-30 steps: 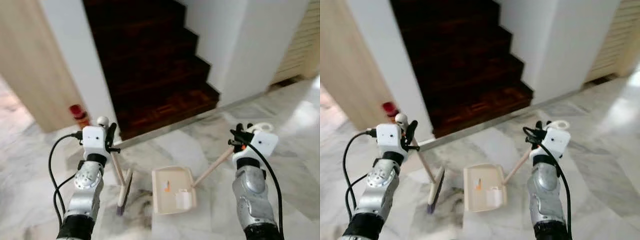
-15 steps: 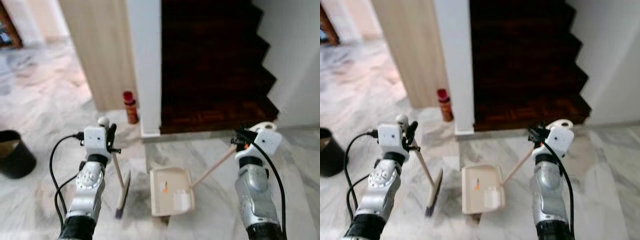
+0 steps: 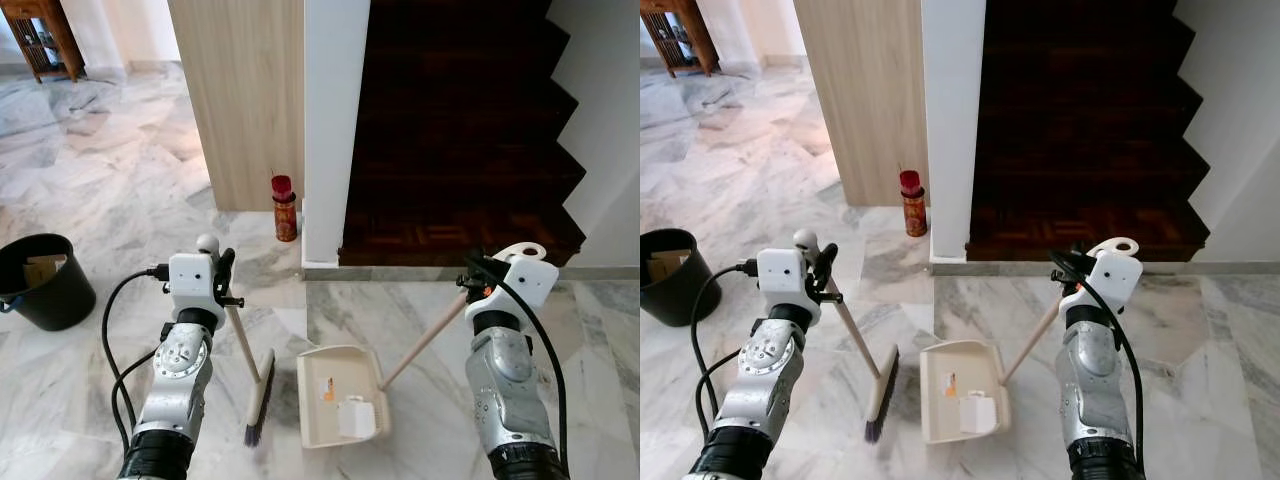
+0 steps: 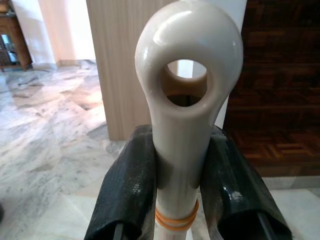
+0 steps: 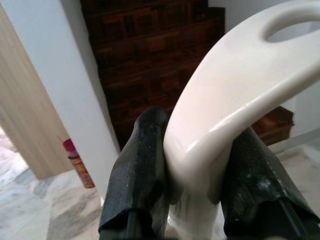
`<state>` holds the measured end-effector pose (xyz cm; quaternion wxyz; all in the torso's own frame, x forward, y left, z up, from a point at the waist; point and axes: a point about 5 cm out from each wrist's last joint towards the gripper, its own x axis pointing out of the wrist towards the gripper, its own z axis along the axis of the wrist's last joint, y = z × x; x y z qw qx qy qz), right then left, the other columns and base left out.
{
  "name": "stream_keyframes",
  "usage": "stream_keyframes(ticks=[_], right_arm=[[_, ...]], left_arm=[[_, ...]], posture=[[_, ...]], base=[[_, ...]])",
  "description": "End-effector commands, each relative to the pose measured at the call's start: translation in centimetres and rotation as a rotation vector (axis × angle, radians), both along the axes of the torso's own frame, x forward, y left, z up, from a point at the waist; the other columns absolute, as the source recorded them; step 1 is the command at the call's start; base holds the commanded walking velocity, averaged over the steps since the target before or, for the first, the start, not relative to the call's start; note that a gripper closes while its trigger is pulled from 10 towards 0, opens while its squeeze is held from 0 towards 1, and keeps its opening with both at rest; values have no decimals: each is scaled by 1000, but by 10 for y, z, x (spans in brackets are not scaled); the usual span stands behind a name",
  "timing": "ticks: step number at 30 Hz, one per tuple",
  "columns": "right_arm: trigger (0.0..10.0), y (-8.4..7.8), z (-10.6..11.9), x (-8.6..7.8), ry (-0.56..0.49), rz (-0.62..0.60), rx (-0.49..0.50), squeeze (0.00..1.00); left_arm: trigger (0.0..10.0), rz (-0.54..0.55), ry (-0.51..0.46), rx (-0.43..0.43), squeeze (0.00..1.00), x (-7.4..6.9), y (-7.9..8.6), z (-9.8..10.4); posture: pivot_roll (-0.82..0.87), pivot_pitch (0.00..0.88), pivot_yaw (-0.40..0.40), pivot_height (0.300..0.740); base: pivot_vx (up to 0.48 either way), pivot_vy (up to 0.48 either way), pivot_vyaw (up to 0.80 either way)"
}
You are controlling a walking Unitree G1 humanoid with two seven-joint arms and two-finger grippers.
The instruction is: Sweep floor
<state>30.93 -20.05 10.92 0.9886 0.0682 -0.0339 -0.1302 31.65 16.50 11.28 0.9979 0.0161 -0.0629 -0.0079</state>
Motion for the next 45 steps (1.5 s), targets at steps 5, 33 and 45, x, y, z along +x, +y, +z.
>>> stream_keyframes(ticks=[5,33,45], right_arm=[[10000,6,18,4,-76,22,16,0],[10000,5,18,5,-62,32,45,0],[10000,7,21,4,-78,43,30,0]], left_arm=[[10000,5,-75,10,0,4,2,20],[10000,7,-68,4,0,2,1,19],[10000,3,-67,-2,0,1,-1,18]], posture=[[-37,0,-13,740],[-37,0,-11,740],[-40,0,-12,740]], base=[[0,379,0],[0,384,-24],[0,402,-265]])
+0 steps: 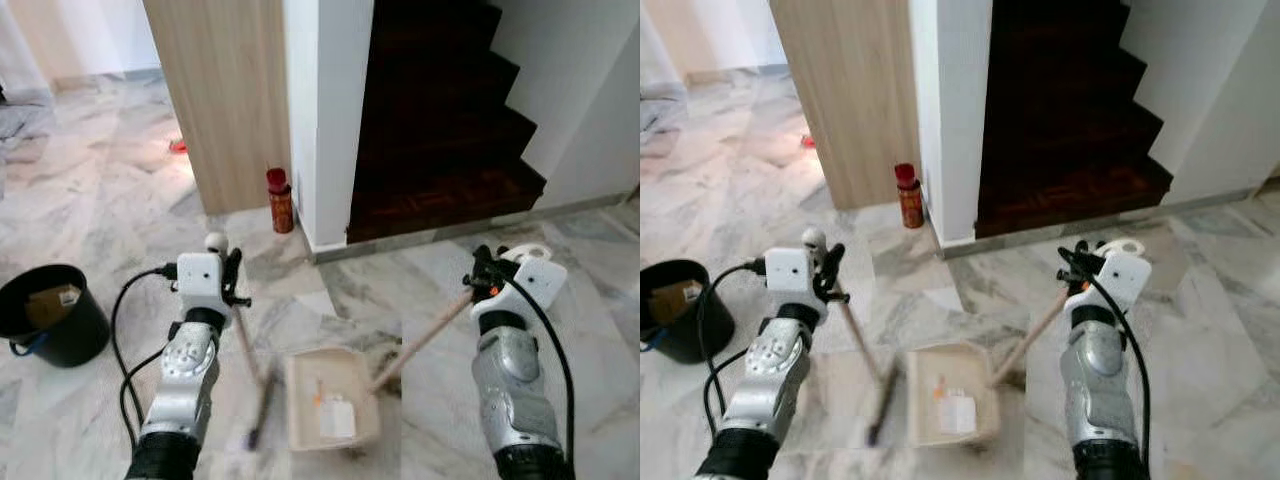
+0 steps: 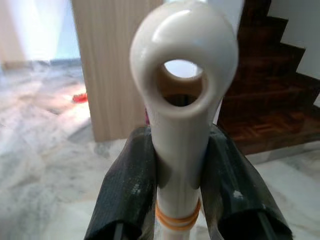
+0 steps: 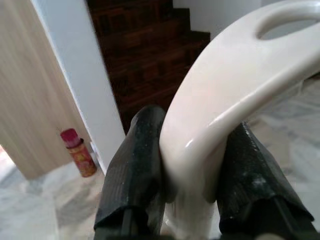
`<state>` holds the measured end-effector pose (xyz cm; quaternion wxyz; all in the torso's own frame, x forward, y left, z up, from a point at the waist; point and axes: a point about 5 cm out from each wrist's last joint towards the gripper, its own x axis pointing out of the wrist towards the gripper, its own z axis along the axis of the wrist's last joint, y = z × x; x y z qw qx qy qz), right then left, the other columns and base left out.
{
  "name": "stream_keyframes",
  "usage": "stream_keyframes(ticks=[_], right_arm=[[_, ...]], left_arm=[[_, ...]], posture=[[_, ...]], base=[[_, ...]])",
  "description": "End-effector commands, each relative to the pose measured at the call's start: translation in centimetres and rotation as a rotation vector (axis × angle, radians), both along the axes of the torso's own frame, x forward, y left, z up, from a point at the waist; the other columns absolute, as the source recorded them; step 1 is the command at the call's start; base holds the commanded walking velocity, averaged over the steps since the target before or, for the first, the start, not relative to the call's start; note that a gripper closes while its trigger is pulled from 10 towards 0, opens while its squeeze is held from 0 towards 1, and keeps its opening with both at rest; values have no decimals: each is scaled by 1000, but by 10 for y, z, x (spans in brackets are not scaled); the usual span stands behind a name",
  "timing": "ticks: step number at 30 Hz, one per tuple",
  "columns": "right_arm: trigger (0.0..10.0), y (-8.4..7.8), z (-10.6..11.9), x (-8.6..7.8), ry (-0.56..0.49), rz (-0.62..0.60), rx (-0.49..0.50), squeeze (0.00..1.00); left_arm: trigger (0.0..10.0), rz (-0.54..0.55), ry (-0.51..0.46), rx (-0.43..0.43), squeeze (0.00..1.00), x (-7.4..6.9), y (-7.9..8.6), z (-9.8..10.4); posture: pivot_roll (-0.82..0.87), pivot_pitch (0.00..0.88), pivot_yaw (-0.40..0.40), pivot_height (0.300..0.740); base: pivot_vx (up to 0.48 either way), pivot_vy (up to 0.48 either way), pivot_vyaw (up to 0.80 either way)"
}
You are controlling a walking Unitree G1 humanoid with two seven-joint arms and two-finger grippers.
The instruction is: Sweep floor
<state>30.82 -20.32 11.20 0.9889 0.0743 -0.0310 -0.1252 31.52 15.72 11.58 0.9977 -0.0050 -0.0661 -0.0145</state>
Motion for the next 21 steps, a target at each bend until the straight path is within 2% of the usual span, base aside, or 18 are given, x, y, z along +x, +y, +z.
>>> stream_keyframes(ticks=[1,21], right_arm=[[10000,10,18,5,-81,33,18,0],[10000,12,16,5,-70,39,32,0]], left_arm=[[10000,21,-61,39,0,2,7,15],[10000,23,-63,43,0,2,8,16]], posture=[[-40,0,-12,740],[-34,0,-12,740]], base=[[0,401,0],[0,403,0]])
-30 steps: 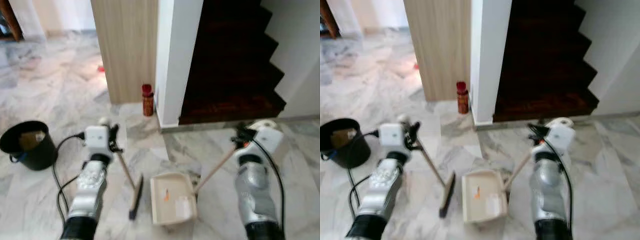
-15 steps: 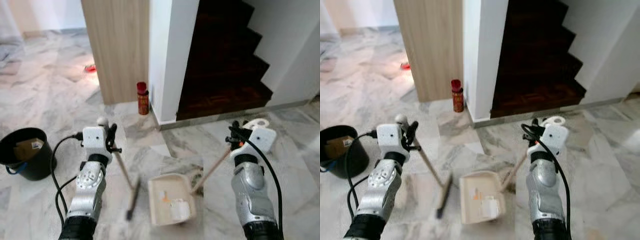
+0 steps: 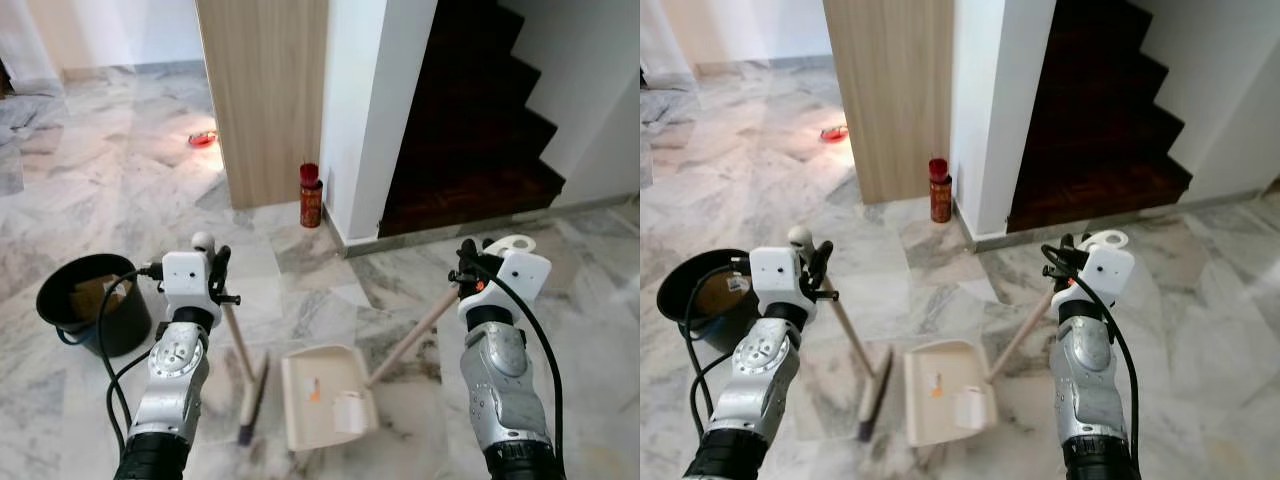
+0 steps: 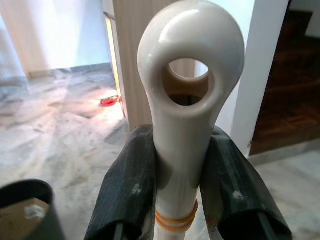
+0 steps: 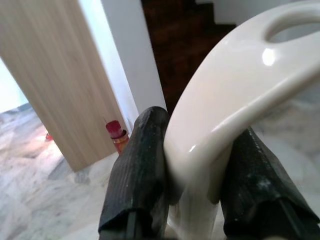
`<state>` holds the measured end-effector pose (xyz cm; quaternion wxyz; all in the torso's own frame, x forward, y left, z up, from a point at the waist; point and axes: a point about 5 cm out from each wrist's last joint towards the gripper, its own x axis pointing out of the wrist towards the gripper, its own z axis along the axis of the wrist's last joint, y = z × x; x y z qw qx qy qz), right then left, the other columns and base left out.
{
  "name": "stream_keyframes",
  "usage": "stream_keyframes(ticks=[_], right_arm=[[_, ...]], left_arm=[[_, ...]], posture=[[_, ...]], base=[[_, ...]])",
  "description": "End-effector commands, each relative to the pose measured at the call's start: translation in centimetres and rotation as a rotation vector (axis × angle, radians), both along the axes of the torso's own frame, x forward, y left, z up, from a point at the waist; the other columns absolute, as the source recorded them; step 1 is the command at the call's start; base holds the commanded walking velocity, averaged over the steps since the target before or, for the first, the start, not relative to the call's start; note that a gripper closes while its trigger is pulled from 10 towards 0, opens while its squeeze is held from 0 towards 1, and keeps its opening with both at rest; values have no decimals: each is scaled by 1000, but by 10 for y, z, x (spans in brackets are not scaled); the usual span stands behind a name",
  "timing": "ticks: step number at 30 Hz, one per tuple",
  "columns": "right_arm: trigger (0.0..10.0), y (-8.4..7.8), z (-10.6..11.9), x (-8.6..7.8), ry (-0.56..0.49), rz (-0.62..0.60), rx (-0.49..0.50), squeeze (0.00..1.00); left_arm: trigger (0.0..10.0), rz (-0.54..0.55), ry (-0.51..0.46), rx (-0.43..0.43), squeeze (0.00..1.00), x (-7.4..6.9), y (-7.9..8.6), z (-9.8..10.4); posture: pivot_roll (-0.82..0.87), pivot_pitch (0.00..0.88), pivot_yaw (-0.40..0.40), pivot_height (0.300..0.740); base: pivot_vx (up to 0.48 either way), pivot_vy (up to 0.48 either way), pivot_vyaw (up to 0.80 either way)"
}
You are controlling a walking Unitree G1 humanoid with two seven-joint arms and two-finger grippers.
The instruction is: Sweep floor
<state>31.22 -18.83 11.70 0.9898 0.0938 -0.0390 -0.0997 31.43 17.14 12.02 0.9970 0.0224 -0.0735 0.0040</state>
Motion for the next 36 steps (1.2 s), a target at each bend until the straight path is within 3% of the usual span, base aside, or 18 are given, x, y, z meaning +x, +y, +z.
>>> stream_keyframes(ticks=[1,36], right_arm=[[10000,-3,11,1,-45,-12,-2,0],[10000,-1,11,1,-42,-10,5,0]], left_arm=[[10000,-19,-47,-8,0,3,-7,12],[10000,-15,-44,-8,0,3,-7,14]], posture=[[-34,0,-12,740],[-26,0,-14,740]], base=[[0,405,0],[0,403,0]])
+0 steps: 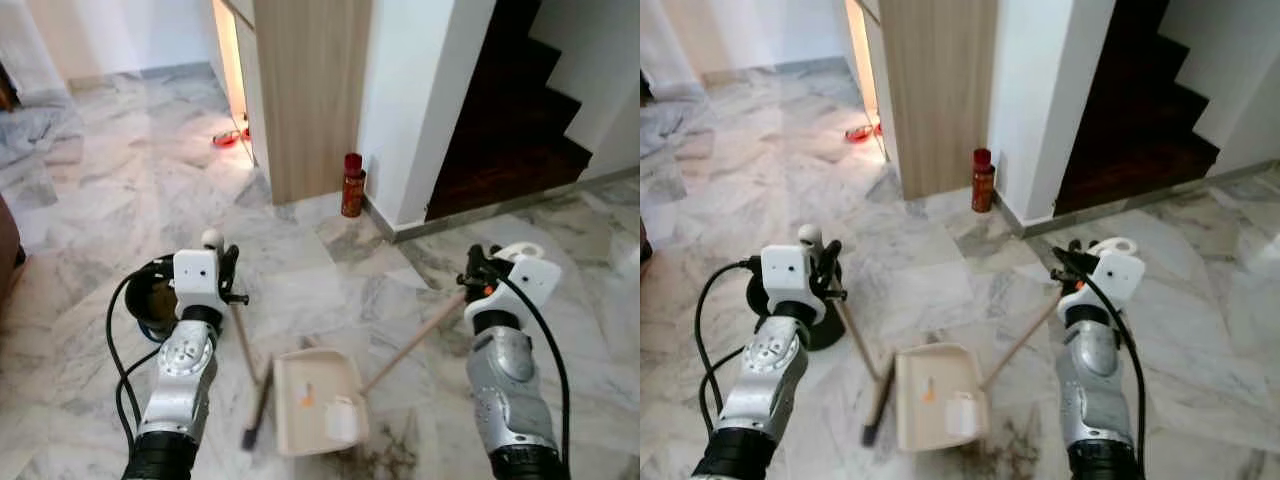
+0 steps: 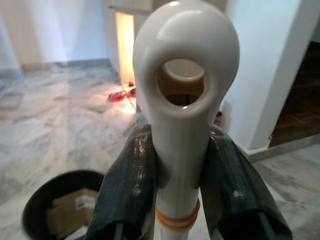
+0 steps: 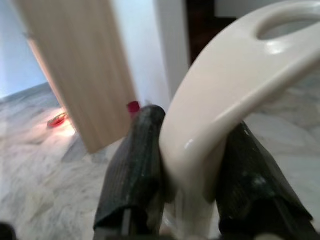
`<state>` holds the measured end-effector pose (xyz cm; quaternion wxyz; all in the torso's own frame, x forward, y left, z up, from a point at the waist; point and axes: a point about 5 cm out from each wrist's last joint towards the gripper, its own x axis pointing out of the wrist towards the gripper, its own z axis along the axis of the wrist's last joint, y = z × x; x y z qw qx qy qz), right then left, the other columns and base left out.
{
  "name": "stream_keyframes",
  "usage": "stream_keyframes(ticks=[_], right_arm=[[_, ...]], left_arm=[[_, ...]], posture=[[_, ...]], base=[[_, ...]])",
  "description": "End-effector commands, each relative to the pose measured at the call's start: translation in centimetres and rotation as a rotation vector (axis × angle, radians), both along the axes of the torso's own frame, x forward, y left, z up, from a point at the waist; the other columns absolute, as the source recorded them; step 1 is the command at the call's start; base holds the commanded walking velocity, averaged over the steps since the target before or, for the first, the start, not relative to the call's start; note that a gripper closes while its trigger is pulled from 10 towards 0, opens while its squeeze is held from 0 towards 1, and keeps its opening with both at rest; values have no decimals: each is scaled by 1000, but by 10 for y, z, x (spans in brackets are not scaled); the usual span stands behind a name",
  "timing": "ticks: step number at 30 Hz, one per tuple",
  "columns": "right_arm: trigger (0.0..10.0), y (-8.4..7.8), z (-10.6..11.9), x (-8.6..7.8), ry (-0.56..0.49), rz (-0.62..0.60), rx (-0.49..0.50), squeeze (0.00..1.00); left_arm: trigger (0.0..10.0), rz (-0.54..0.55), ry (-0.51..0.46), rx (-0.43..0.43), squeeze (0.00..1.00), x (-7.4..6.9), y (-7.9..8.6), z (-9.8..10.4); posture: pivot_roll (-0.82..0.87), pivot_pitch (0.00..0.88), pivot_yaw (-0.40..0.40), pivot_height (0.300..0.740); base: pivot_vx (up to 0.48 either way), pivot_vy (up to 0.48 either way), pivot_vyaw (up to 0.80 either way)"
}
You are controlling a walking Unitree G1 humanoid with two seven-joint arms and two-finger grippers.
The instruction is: Sweep floor
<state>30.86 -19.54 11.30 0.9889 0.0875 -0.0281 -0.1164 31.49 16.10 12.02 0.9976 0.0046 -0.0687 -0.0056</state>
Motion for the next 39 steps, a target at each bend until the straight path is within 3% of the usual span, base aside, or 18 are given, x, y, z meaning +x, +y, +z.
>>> stream_keyframes(ticks=[1,13,17,33,39], right_arm=[[10000,7,15,4,-68,22,12,0],[10000,10,16,5,-71,50,-26,0],[10000,10,16,5,-68,46,-19,0],[10000,10,17,6,-73,40,-3,0],[10000,9,19,6,-77,38,-3,0]], left_arm=[[10000,8,-53,25,0,3,4,14],[10000,7,-52,25,0,2,4,13],[10000,6,-52,27,0,3,3,14],[10000,1,-50,28,0,2,3,13],[10000,-1,-52,35,0,2,2,13]], posture=[[-26,0,-14,740],[-25,0,-13,740],[-26,0,-12,740],[-23,0,-12,740],[-23,0,-12,740]], base=[[0,405,0],[0,404,67],[0,403,775],[0,400,0],[0,0,0]])
